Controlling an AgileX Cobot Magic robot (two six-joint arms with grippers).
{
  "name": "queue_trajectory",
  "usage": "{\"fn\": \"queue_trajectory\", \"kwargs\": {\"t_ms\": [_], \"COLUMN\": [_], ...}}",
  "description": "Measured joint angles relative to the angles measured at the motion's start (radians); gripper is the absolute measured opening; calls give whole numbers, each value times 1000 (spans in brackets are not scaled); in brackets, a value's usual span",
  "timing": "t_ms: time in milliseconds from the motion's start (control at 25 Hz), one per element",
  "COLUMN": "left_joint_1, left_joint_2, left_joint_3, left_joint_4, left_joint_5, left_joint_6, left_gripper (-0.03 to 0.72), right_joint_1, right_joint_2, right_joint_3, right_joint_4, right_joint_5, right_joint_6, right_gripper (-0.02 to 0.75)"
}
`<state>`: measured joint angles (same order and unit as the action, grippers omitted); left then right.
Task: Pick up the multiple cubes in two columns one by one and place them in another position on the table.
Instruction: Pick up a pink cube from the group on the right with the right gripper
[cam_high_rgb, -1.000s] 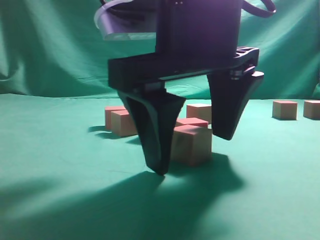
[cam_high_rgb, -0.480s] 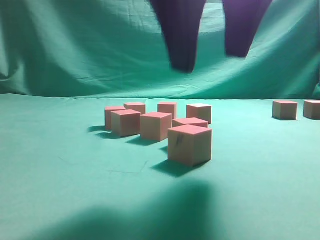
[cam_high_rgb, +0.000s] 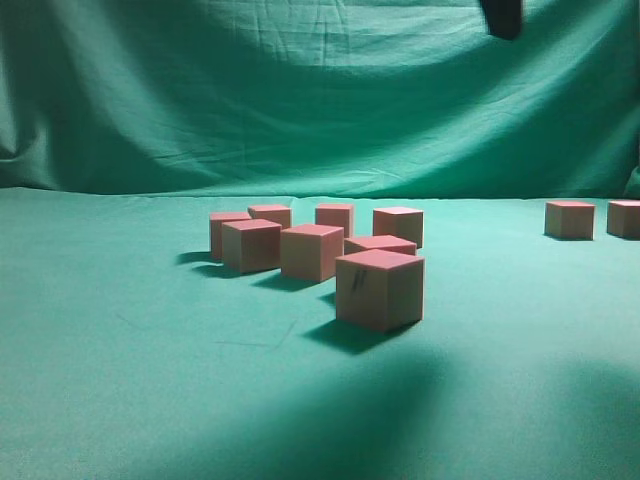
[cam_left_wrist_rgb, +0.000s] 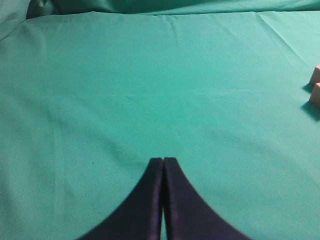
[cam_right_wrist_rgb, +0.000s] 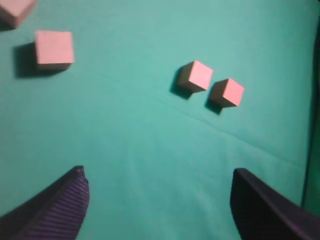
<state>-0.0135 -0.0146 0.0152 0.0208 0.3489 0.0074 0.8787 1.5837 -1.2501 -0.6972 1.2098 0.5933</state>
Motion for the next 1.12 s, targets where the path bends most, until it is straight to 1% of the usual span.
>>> {"fn": "queue_trajectory", "kwargs": {"t_ms": [80,200,400,520,600,680,960,1120], "left_joint_1": [0,0,0,0,0,0,0,0], "left_joint_2": [0,0,0,0,0,0,0,0], "left_joint_3": [0,0,0,0,0,0,0,0], "left_joint_4": [0,0,0,0,0,0,0,0], "left_joint_5": [0,0,0,0,0,0,0,0], "left_joint_6": [0,0,0,0,0,0,0,0], "left_gripper": [0,0,0,0,0,0,0,0], "right_joint_1": [-73,-213,-466,-570,-614,-634,-638,-638], "right_joint_2": [0,0,9,49,90,132,296,371], "right_joint_3": [0,0,-2,-18,-48,-92,-267,-320], "right_joint_4": [22,112,369,493,550,583,633,636], "right_joint_5": [-11,-89,-238,-271,-278,-282,-287,-278], "right_joint_6": [7,-10,-140,-227,-282,-322,-390,-394], "right_gripper": [576,576,576,576,576,576,576,576]}}
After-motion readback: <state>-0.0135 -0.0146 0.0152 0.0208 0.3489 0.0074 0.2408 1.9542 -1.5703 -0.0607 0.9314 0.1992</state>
